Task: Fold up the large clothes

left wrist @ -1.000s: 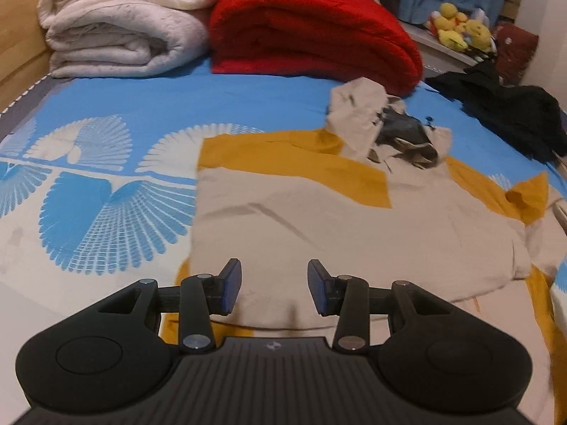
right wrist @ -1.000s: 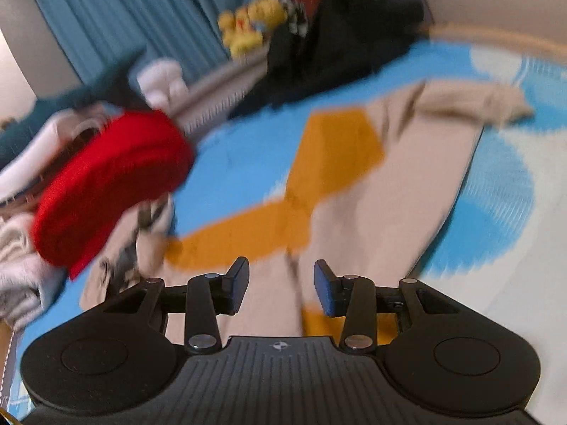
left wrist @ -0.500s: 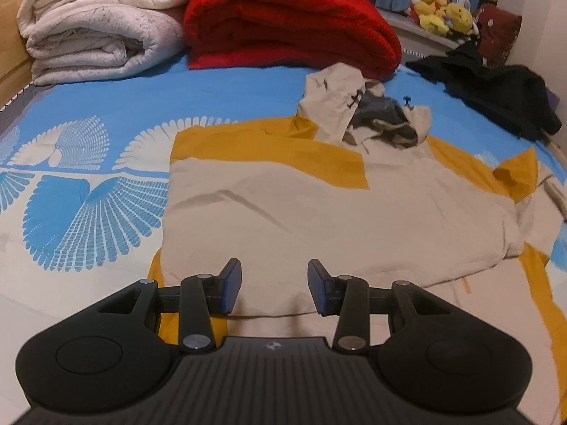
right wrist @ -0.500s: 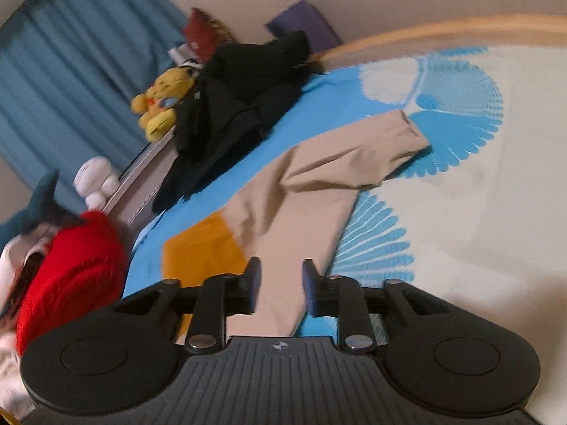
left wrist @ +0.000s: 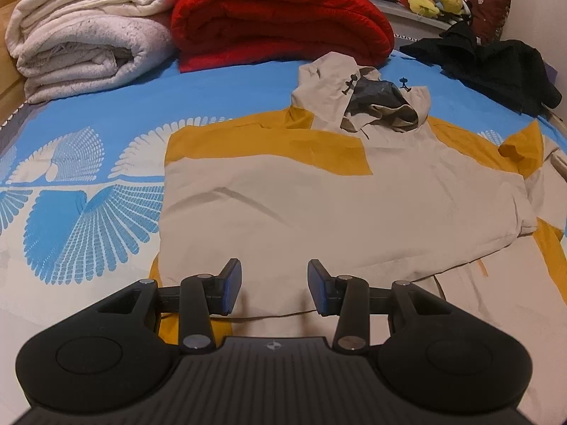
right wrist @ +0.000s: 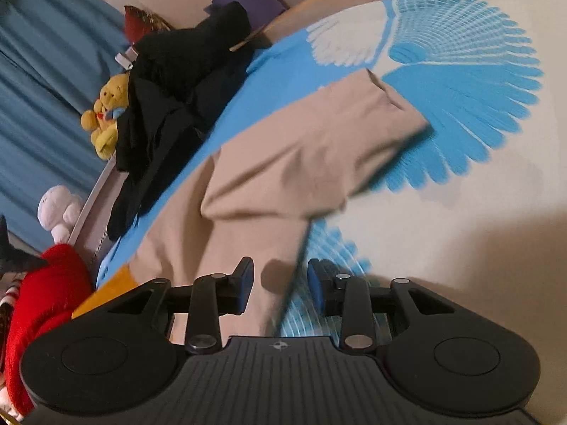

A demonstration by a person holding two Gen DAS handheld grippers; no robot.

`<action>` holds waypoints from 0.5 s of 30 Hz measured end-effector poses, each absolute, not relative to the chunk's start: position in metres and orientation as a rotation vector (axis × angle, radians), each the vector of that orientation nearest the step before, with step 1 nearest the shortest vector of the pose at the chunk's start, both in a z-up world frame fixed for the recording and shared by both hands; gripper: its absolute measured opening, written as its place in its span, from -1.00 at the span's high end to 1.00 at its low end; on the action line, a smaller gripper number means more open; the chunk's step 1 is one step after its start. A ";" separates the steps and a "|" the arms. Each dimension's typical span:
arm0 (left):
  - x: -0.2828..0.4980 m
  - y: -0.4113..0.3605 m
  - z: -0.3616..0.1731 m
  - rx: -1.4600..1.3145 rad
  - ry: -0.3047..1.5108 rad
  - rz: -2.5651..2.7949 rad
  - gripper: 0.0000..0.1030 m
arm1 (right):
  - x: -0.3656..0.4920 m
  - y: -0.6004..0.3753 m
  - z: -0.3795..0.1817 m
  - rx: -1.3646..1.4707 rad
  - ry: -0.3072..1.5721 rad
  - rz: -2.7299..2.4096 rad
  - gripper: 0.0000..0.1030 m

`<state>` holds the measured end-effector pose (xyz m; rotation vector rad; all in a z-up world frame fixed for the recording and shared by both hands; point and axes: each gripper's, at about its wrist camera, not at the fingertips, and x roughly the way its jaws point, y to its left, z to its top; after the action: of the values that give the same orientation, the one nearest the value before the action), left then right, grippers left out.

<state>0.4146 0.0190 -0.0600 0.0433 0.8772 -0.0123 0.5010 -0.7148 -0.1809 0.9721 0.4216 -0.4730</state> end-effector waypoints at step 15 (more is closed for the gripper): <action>0.408 0.064 -0.020 -0.086 0.806 0.047 0.11 | 0.539 -0.601 -0.019 0.521 0.303 -0.699 0.98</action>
<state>0.4081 0.0642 -0.0200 -0.0859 0.8064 0.0470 0.5389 -0.6007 -0.0192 0.5214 0.3029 -0.6987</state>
